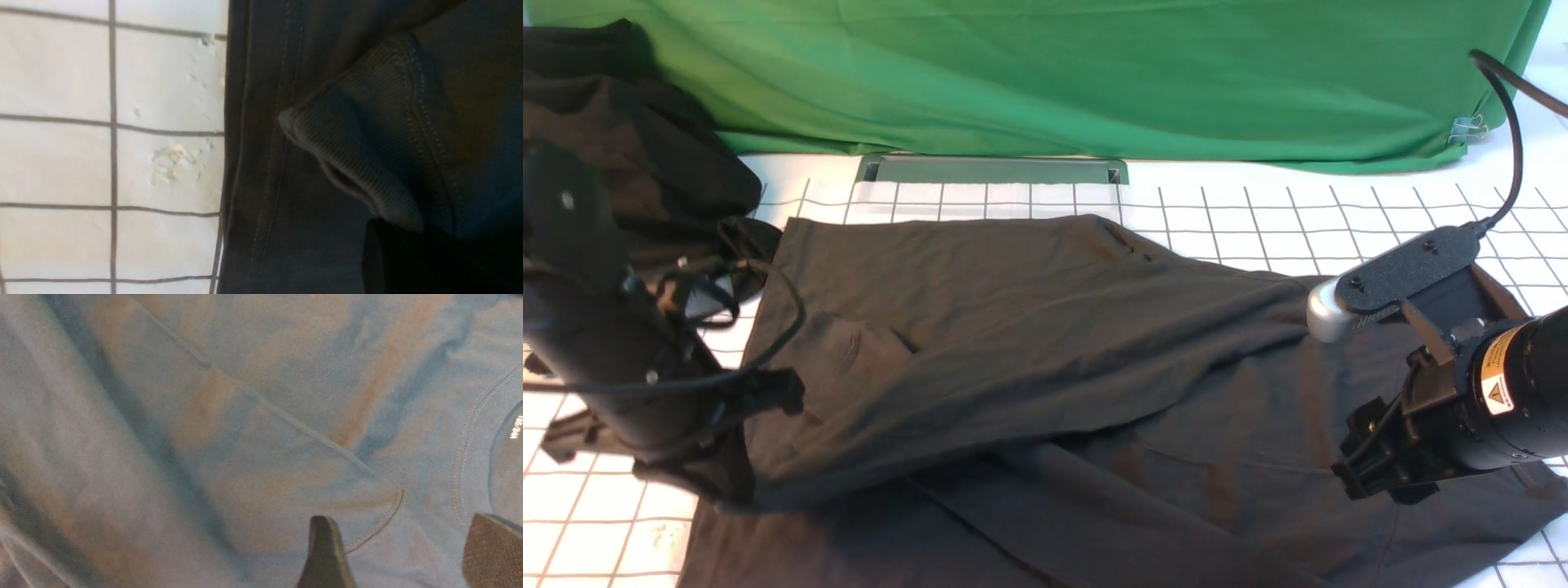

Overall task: Fold a long-sleeved shirt over a white checkered tablecloth.
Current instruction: 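Fold the left side of the dark shirt inward over its body with the left gripper, then grasp the near edge of the shirt at its hem and shoulder corners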

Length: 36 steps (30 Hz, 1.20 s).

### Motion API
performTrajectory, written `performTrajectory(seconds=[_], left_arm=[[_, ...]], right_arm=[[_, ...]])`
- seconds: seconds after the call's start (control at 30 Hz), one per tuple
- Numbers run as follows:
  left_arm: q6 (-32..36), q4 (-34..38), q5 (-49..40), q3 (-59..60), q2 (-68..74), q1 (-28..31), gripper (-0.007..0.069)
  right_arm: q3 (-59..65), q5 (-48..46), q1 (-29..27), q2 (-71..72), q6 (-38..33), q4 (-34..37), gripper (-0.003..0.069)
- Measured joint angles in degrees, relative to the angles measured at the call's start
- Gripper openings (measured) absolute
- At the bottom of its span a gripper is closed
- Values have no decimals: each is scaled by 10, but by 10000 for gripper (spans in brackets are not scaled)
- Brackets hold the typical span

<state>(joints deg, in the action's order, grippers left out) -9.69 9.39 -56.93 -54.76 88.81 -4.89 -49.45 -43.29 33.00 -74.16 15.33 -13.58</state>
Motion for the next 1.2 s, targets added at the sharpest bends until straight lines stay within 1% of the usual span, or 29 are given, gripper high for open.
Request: performTrajectory(seconds=[0.1,0.17,0.23,0.3,0.33,0.37,0.4,0.43,0.47,0.57,0.7,0.8,1.0,1.1,1.17,1.2], left_arm=[[-1,2,8,17,0,0,40],[0,-1,11,35,0,0,89],[5,-6,6,39,0,0,152],[13,-14,-8,39,-1,0,253],[13,-14,-9,39,-1,0,253],[19,-22,-38,39,-1,0,349],[21,-28,-55,39,-1,0,393],[21,-29,-58,39,-1,0,409],[22,-37,-85,39,-1,0,459],[22,-43,-112,51,-6,0,517],[21,-26,-113,106,-37,0,532],[21,-16,-79,157,-65,0,519],[19,-23,1,236,-90,0,453],[1,-44,9,249,-86,0,402],[-2,-46,12,249,-83,0,379],[-4,-46,13,249,-82,0,347]], right_arm=[[0,0,0,0,0,2,426],[0,0,0,0,0,3,426],[0,0,0,0,0,4,426],[0,0,0,0,0,6,426],[0,0,0,0,0,6,426],[0,0,0,0,0,7,426],[0,0,0,0,0,8,426],[0,1,0,0,0,9,426],[0,0,0,0,0,12,426],[0,0,0,0,0,22,426],[0,0,0,0,0,29,426],[0,4,0,0,0,31,426],[0,10,0,0,0,31,426],[0,16,0,0,0,31,426],[0,17,0,0,0,32,426],[0,17,0,0,-1,32,426]])
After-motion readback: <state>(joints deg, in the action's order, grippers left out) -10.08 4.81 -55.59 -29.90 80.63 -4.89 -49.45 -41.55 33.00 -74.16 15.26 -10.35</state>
